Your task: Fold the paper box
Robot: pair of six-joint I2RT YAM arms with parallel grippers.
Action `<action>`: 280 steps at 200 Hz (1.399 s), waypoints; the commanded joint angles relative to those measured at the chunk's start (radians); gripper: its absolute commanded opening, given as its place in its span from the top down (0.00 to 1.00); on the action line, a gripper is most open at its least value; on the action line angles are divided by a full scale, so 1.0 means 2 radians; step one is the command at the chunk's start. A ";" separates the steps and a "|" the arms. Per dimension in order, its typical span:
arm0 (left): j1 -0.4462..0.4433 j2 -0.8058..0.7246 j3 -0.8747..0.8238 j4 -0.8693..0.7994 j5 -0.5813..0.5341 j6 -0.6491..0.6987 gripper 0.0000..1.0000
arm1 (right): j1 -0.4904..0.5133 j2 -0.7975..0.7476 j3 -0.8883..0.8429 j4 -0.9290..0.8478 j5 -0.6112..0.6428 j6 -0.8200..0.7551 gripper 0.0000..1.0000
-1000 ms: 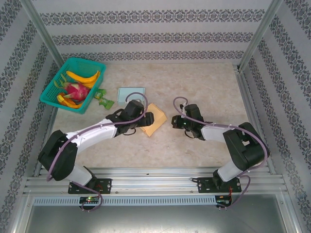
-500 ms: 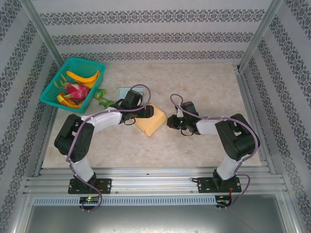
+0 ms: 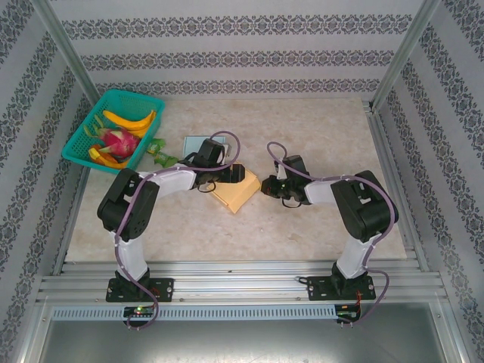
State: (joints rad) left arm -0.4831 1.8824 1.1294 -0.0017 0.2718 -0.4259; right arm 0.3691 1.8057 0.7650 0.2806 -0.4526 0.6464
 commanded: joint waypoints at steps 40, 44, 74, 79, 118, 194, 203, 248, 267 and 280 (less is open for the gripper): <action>-0.019 0.025 -0.007 0.067 0.097 -0.011 0.15 | -0.011 0.037 0.024 0.009 -0.012 -0.004 1.00; -0.022 0.026 -0.007 0.068 0.101 -0.011 0.15 | -0.011 0.039 0.025 0.009 -0.013 -0.004 1.00; -0.053 0.023 -0.017 0.085 0.119 -0.012 0.15 | -0.010 0.052 0.029 0.015 -0.016 -0.006 1.00; -0.059 0.021 -0.019 0.087 0.118 -0.012 0.15 | -0.010 0.054 0.029 0.018 -0.017 -0.006 1.00; -0.103 0.012 -0.035 0.105 0.113 -0.018 0.15 | -0.010 0.072 0.021 0.061 -0.021 0.005 1.00; -0.120 0.012 -0.034 0.091 0.067 -0.029 0.15 | -0.008 0.079 -0.016 0.139 -0.017 0.023 1.00; -0.120 0.011 -0.034 0.091 0.065 -0.028 0.15 | -0.007 0.077 -0.020 0.143 -0.014 0.021 1.00; -0.120 0.010 -0.033 0.084 0.047 -0.027 0.15 | -0.004 0.071 -0.029 0.148 -0.001 0.012 1.00; -0.121 0.008 -0.032 0.081 0.042 -0.028 0.15 | -0.003 0.067 -0.033 0.147 0.005 0.008 1.00; -0.120 0.002 -0.033 0.076 0.033 -0.030 0.15 | -0.003 0.064 -0.035 0.146 0.008 0.005 1.00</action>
State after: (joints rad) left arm -0.6155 1.8896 1.0622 0.1364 0.1741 -0.4755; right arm 0.3180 1.8587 0.7033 0.4900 -0.5915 0.7376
